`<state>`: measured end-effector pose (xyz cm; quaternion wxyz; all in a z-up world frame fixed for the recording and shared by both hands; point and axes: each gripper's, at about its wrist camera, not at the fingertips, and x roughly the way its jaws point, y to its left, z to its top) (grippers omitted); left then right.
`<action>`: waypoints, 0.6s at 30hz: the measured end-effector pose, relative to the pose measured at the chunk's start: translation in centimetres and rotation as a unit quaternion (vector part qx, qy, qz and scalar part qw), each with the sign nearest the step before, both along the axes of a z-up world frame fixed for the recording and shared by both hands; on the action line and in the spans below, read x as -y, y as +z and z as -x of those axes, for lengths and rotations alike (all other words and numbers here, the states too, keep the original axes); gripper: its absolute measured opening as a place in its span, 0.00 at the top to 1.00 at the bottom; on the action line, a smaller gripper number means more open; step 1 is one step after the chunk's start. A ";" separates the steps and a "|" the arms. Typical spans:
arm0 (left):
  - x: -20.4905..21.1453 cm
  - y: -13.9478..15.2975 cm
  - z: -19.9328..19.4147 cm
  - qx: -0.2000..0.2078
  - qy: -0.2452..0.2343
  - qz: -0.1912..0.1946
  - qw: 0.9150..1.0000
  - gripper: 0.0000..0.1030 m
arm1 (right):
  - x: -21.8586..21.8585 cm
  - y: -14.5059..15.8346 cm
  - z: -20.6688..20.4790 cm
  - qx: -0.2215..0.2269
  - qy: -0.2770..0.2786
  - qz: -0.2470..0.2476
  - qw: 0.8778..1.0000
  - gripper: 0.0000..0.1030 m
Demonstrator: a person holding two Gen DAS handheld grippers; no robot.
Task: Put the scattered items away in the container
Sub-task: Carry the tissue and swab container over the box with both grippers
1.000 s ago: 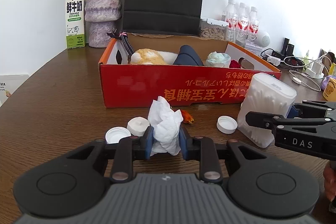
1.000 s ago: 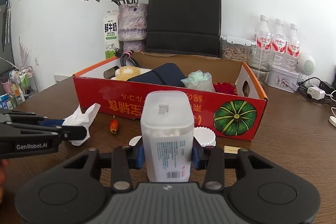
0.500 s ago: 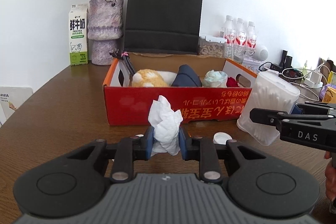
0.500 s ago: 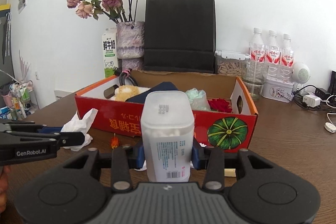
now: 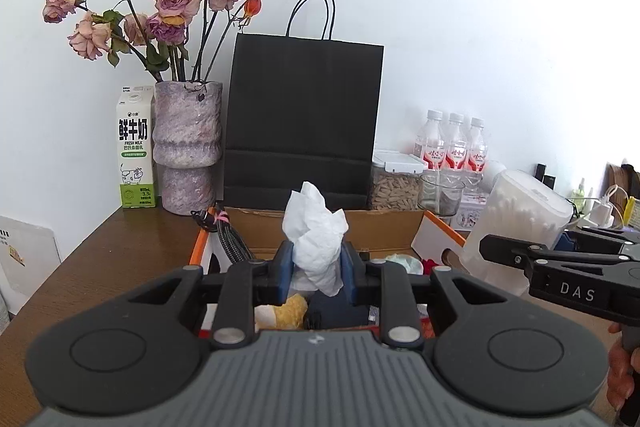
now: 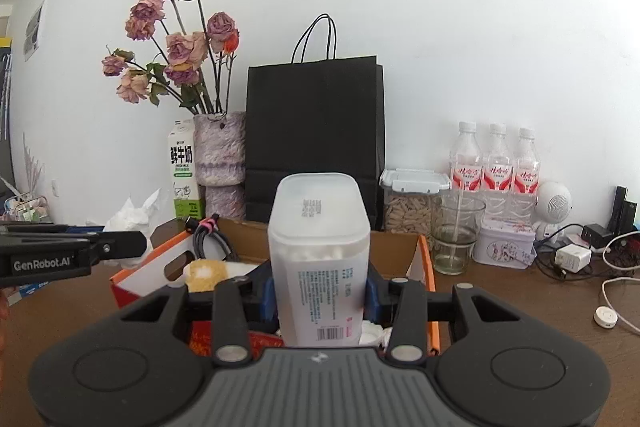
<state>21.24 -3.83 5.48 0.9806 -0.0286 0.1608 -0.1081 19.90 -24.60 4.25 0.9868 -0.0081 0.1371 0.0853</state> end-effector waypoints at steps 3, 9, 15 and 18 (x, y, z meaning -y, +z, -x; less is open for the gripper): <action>0.3 0.3 -1.8 0.000 0.002 0.018 1.000 0.76 | 0.3 0.5 -1.8 0.012 -0.006 0.000 1.000 0.61; 0.3 -0.2 -6.7 -0.008 0.011 0.025 1.000 0.76 | 1.0 0.0 -7.1 0.009 -0.011 -0.016 1.000 0.61; -0.1 -1.0 -11.3 -0.026 0.011 0.034 0.999 0.76 | 1.6 -2.0 -12.7 -0.021 -0.018 -0.008 1.000 0.61; -0.1 -1.5 -13.2 -0.040 0.021 0.028 0.999 0.76 | 1.6 -2.9 -14.9 -0.038 -0.028 0.004 0.999 0.61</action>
